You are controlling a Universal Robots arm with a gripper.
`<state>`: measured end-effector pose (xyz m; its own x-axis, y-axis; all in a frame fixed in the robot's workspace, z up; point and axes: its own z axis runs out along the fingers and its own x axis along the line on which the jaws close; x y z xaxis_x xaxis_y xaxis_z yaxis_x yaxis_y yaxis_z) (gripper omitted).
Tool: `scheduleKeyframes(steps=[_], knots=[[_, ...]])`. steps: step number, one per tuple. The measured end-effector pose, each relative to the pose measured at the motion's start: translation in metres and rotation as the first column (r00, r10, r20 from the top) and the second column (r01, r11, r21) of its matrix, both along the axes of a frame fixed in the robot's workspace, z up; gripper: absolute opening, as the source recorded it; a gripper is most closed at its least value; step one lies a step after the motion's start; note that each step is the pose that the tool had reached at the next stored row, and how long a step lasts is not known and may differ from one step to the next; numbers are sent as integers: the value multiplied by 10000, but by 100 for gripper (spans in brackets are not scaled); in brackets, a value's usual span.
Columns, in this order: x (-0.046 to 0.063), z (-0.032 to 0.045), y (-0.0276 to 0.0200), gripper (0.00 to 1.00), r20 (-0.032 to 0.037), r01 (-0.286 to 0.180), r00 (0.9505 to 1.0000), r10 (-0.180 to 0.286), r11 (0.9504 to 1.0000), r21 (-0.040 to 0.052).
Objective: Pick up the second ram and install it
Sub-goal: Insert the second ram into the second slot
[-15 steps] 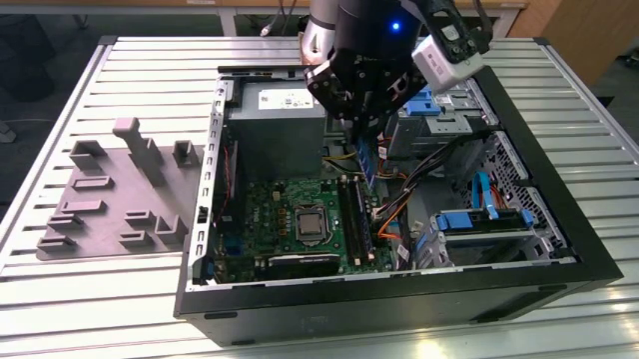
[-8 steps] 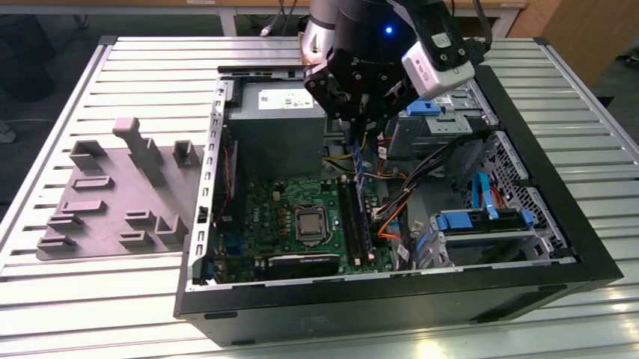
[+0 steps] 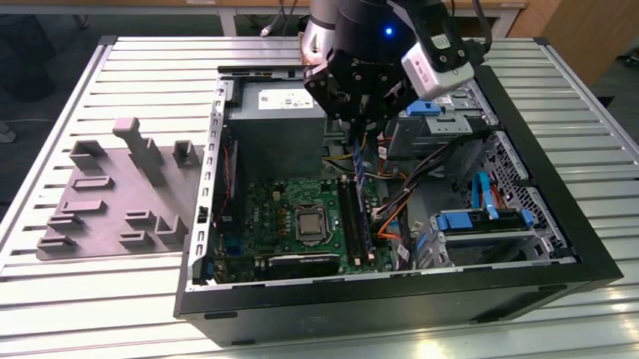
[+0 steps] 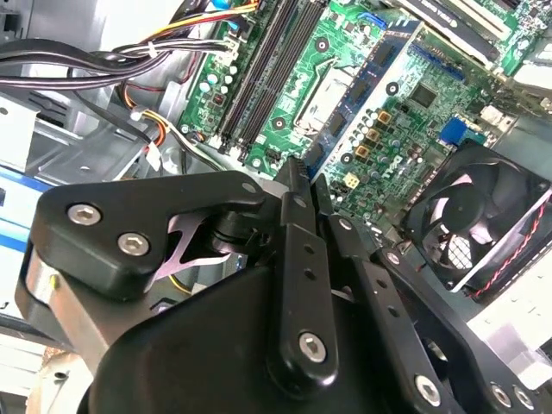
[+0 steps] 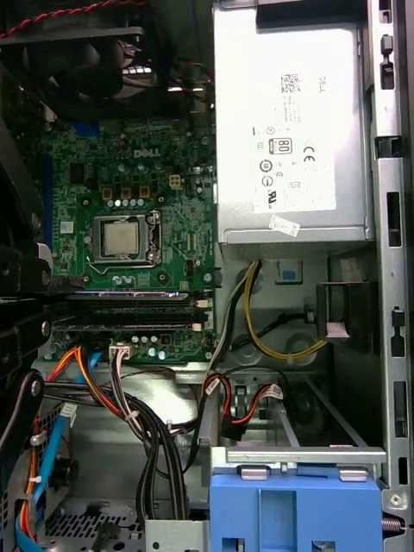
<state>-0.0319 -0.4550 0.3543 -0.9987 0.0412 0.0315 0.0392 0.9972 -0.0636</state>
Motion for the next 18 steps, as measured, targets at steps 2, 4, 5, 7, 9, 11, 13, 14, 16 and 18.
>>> scheduleKeyframes(steps=[2,4,5,7,9,11,13,14,16,18], knots=[[19,-31,0,14,-2,1,10000,-1,10000,-4],[49,-67,0,14,-1,13,10000,-13,10000,-4],[64,-86,0,14,-1,14,10000,-14,10000,-4],[70,-122,1,14,-2,-153,9999,153,9999,-5],[71,-157,0,14,-2,-514,9987,514,9987,-6],[71,-194,0,14,-1,-843,9964,843,9964,-6],[72,-231,1,14,-2,-927,9957,927,9957,-5],[73,-249,0,14,-1,-944,9955,944,9955,-5],[75,-285,0,14,-2,-952,9955,952,9955,-6],[75,-301,0,14,-2,-952,9955,952,9955,-10]])
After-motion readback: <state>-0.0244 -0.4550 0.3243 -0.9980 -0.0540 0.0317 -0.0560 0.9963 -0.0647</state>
